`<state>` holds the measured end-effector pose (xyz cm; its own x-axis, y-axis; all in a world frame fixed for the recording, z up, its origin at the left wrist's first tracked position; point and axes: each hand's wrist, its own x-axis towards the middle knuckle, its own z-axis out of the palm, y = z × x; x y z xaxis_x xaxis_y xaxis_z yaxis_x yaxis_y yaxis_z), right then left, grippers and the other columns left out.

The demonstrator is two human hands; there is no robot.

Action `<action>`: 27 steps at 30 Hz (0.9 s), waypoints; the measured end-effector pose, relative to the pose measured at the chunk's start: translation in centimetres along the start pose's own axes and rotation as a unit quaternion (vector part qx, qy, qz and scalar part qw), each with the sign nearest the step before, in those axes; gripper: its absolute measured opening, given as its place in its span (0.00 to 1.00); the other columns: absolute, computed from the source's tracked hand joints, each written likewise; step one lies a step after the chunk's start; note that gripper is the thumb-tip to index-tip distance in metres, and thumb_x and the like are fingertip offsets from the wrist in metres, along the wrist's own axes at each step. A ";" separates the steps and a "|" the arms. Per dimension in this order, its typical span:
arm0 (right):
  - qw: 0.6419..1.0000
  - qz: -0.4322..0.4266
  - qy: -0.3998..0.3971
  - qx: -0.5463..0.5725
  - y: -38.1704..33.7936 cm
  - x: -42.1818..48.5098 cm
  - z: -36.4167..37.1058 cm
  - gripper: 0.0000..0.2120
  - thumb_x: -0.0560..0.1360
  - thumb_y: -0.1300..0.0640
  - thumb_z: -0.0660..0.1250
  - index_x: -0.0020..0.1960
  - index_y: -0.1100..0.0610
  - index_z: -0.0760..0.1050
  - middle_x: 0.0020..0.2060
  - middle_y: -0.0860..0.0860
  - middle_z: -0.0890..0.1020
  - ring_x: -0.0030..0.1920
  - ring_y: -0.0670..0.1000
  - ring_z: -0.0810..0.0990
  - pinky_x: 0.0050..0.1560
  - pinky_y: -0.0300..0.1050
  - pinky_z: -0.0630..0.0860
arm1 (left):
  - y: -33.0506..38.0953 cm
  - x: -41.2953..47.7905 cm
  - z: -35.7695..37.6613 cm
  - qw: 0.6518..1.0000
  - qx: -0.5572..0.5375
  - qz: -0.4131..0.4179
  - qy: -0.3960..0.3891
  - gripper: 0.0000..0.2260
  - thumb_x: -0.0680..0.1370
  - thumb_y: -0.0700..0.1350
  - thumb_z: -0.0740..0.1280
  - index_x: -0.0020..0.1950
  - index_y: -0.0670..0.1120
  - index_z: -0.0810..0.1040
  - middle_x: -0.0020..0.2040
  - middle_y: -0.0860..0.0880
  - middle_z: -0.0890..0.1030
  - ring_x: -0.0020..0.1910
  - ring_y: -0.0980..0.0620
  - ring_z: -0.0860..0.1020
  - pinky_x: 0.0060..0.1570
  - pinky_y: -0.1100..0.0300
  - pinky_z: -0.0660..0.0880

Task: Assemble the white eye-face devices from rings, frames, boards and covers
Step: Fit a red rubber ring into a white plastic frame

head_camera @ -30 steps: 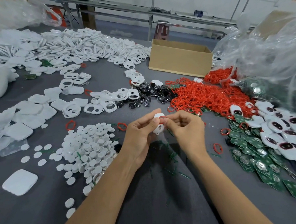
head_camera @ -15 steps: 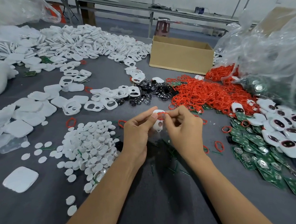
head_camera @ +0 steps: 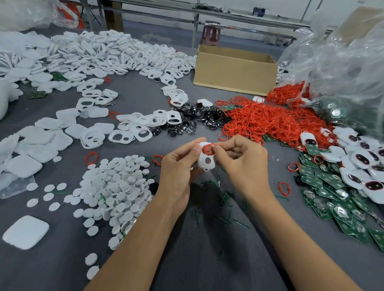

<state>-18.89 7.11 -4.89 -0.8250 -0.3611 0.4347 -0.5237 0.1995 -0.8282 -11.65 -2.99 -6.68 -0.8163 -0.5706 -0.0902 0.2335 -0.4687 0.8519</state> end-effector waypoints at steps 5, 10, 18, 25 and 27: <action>1.000 -0.008 -0.004 -0.030 -0.2 -0.2 0.1 0.06 0.71 0.64 0.73 0.36 0.58 0.79 0.32 0.44 0.82 0.31 0.40 0.80 0.37 0.37 0.79 | 0.0 -0.1 0.0 1.000 0.002 0.006 -0.006 0.08 0.78 0.39 0.67 0.49 0.48 0.85 0.45 0.48 0.86 0.43 0.52 0.80 0.46 0.58 0.78; 0.999 -0.011 0.006 -0.034 -0.2 -0.2 0.3 0.06 0.71 0.65 0.72 0.35 0.61 0.78 0.32 0.49 0.83 0.29 0.42 0.79 0.36 0.43 0.80 | -0.1 -0.1 0.0 1.000 0.007 0.011 -0.016 0.07 0.78 0.41 0.67 0.49 0.48 0.85 0.44 0.48 0.85 0.41 0.53 0.80 0.44 0.60 0.78; 1.000 -0.025 0.015 -0.010 0.0 -0.3 0.6 0.07 0.70 0.68 0.71 0.33 0.62 0.80 0.32 0.48 0.84 0.30 0.49 0.80 0.35 0.47 0.79 | -0.4 -0.1 0.3 0.999 0.013 0.042 -0.020 0.08 0.75 0.37 0.69 0.52 0.45 0.83 0.45 0.45 0.86 0.44 0.50 0.81 0.49 0.57 0.79; 1.000 -0.004 -0.006 0.000 -0.1 -0.3 0.5 0.12 0.69 0.67 0.72 0.31 0.55 0.78 0.34 0.46 0.84 0.33 0.48 0.81 0.37 0.42 0.77 | -0.3 -0.1 0.2 0.995 0.058 0.077 0.012 0.08 0.75 0.35 0.70 0.52 0.44 0.83 0.48 0.40 0.85 0.46 0.47 0.81 0.55 0.53 0.77; 0.996 0.058 -0.032 0.054 0.0 0.1 0.1 0.08 0.69 0.68 0.74 0.33 0.58 0.80 0.37 0.51 0.85 0.39 0.49 0.84 0.44 0.44 0.80 | -0.3 0.0 0.1 0.993 0.074 0.088 0.013 0.08 0.75 0.35 0.69 0.51 0.45 0.83 0.46 0.43 0.86 0.45 0.50 0.82 0.51 0.58 0.79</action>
<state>-18.92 7.00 -4.89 -0.8613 -0.3993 0.3142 -0.3977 0.1452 -0.9059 -11.76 -2.73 -6.88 -0.7555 -0.6529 0.0542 0.2893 -0.2582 0.9218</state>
